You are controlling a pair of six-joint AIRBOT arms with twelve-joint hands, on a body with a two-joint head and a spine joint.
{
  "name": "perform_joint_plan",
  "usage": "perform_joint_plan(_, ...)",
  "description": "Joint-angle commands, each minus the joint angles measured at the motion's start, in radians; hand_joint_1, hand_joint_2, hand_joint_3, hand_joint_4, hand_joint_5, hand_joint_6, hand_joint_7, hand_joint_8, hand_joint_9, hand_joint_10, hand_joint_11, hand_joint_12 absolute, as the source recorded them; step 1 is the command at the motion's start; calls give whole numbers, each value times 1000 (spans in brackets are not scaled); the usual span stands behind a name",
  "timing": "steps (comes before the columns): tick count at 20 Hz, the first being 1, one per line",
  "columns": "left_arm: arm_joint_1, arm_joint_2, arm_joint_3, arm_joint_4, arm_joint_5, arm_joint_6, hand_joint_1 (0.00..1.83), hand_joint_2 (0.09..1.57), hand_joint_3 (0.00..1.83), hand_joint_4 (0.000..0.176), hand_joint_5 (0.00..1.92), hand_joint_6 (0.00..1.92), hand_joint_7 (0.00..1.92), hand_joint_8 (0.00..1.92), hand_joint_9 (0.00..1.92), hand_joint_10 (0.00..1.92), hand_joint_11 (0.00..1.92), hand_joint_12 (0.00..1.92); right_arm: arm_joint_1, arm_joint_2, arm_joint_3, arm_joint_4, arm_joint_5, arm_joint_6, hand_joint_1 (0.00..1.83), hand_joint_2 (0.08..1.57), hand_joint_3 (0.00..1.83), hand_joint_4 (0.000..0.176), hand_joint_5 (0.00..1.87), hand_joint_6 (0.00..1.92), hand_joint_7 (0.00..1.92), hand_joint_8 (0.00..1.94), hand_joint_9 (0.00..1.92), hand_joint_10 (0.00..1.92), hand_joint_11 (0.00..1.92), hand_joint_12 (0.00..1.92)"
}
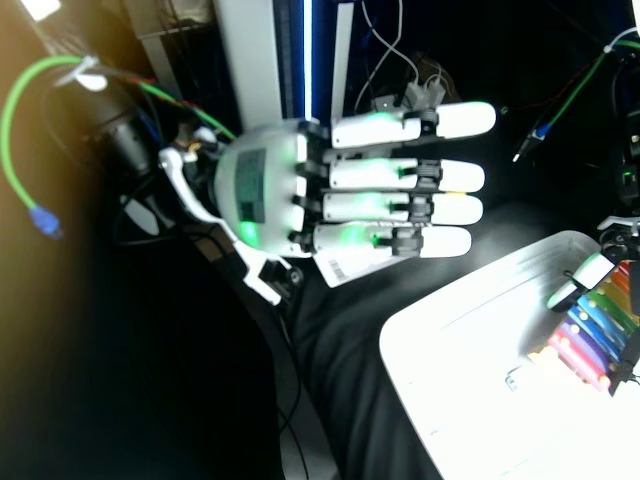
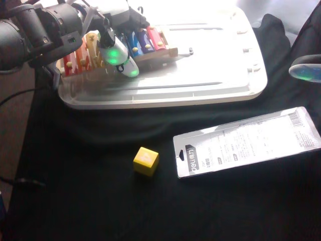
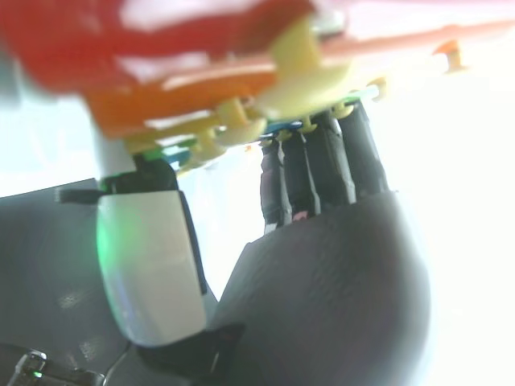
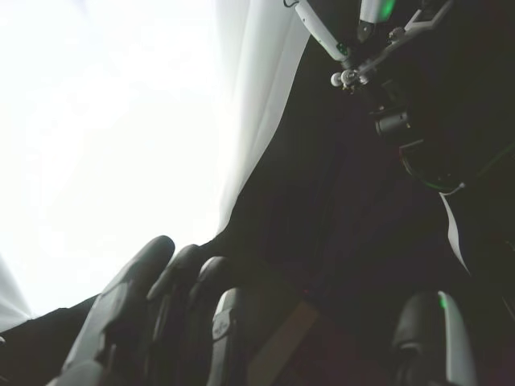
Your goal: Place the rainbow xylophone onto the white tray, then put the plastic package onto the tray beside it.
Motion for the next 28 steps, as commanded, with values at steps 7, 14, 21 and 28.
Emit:
perform_joint_plan(7,-51,40,-66,0,-112,-7,973,744,1,176,2,0,33,3,105,9,1,338,13,5,-4,21,109,12,1103,611,0,160,297,77,338,298,324,133,0,613)
perform_joint_plan(14,-117,181,-224,24,-192,-7,876,737,2,176,0,0,0,0,4,0,0,102,13,44,-28,0,92,12,999,488,0,176,222,41,352,246,330,60,0,642)
perform_joint_plan(21,-138,340,-393,26,-227,81,980,716,0,176,0,0,0,0,24,9,38,17,102,96,-23,-128,-90,31,964,513,1,176,33,0,328,127,301,15,0,664)
perform_joint_plan(28,-167,447,-514,29,-186,200,868,708,0,176,0,0,0,0,0,0,1,1,173,152,4,-300,-238,142,942,545,10,176,0,0,286,15,184,5,0,269)
